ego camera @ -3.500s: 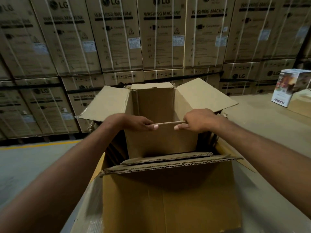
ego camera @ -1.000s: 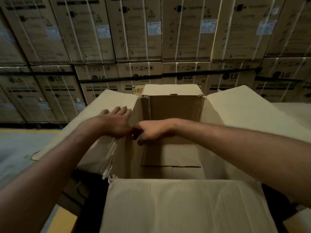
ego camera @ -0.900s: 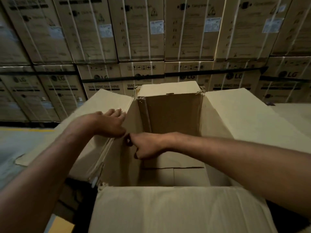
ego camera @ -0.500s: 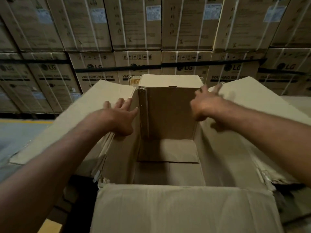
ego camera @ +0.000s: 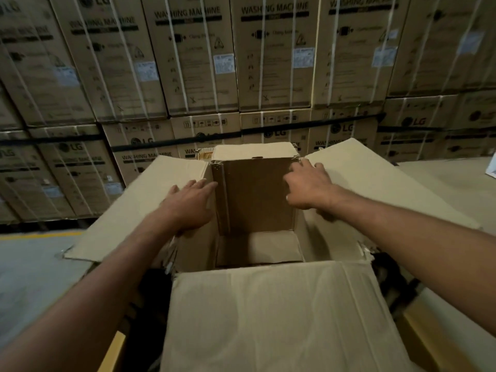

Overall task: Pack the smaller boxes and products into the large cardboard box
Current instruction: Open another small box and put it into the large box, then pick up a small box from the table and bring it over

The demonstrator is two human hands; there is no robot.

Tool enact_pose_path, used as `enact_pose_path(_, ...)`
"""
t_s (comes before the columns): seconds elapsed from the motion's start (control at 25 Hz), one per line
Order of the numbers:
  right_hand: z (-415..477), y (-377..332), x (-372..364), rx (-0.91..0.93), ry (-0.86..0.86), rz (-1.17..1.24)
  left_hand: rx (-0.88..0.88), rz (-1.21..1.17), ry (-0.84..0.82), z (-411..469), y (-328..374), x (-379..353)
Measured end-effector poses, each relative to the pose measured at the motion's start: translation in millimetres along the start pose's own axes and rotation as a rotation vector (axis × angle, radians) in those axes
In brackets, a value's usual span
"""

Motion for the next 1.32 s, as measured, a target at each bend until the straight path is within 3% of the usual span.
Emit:
enact_pose_path(0.16,-58.4,13.6,44.3,-0.112,0.181,0.267,-0.030,-0.302,0.111,-43.6,27.1,30.7)
enact_pose_path(0.36,-155.6,35.8,85.6,-0.190,0.314,0.489,-0.148,-0.469,0.200,-110.3,89.8,59.1)
enact_pose_path(0.6,-267.3,91.4,82.6,-0.167,0.336,0.460,-0.297,-0.399,0.325,-176.5,200.6,78.4)
enact_pose_path(0.92,-415.9,244.4,35.7,-0.232,0.310,0.403,-0.283,-0.616,0.584,-226.4,419.9,54.3)
enact_pose_path(1.32,-498.2,431.8,-7.4,-0.397,0.274,0.424,-0.315,-0.723,0.495,-205.4,622.8,37.5)
Point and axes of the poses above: each hand's wrist, its own z-axis towards the middle knuckle, its own x-axis out of the back of the hand, y = z × x, the point moved 2 cm from there along z, towards the middle knuckle, and after that the axes turned 6 degrees about y, right-handed, at the moved point
